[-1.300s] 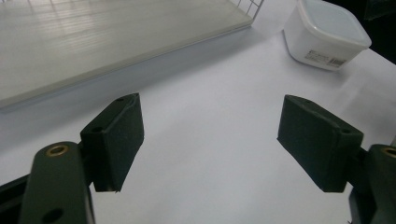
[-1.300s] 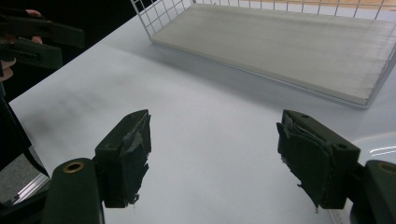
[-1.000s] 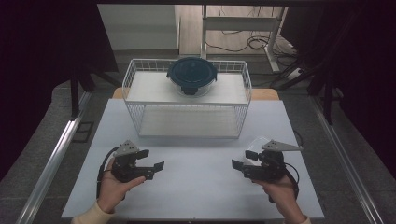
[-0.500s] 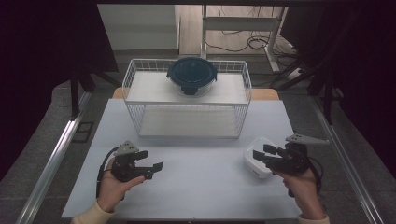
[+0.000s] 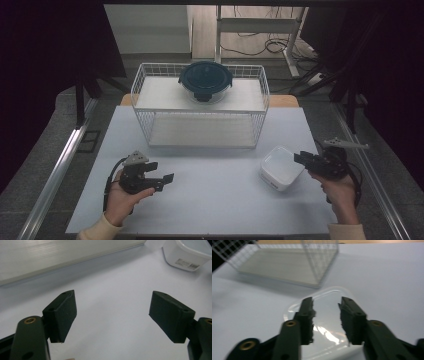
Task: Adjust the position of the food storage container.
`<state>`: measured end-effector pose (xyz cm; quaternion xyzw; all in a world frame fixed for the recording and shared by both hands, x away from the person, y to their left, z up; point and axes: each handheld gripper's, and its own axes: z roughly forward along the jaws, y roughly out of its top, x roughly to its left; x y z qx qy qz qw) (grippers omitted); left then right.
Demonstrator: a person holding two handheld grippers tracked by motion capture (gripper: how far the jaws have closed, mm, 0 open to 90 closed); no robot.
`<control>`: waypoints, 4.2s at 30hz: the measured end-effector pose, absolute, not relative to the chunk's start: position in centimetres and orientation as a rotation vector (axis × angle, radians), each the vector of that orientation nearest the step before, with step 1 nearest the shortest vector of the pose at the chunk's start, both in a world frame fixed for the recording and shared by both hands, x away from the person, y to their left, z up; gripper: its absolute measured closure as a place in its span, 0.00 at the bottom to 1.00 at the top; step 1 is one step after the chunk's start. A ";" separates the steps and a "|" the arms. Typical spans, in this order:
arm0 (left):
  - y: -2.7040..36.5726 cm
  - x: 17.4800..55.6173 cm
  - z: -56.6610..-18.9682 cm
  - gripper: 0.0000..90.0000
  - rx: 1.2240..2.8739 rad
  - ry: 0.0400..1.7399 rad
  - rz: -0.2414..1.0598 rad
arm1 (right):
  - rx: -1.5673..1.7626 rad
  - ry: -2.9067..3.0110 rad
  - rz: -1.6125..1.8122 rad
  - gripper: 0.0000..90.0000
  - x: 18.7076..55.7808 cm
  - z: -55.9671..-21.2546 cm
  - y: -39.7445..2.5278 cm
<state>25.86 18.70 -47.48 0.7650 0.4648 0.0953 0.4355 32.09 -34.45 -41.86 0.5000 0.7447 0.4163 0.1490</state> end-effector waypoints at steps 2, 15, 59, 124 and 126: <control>18.8 25.9 -47.7 0.24 1.909 1.166 0.235 | 1.409 2.158 1.025 0.88 33.0 -42.2 -35.3; 18.9 26.0 -48.3 0.25 1.920 1.183 0.227 | 1.405 2.242 0.769 0.99 36.9 -45.4 -36.4; 19.9 25.6 -48.2 0.25 1.881 1.187 0.223 | 1.054 2.655 0.704 0.99 30.9 -46.8 -24.4; 20.1 25.6 -48.5 0.25 1.891 1.194 0.226 | 0.858 2.733 0.846 0.99 31.2 -47.7 -15.8; 20.1 25.7 -48.5 0.25 1.891 1.194 0.224 | 0.815 2.761 0.839 0.99 29.9 -48.0 -15.3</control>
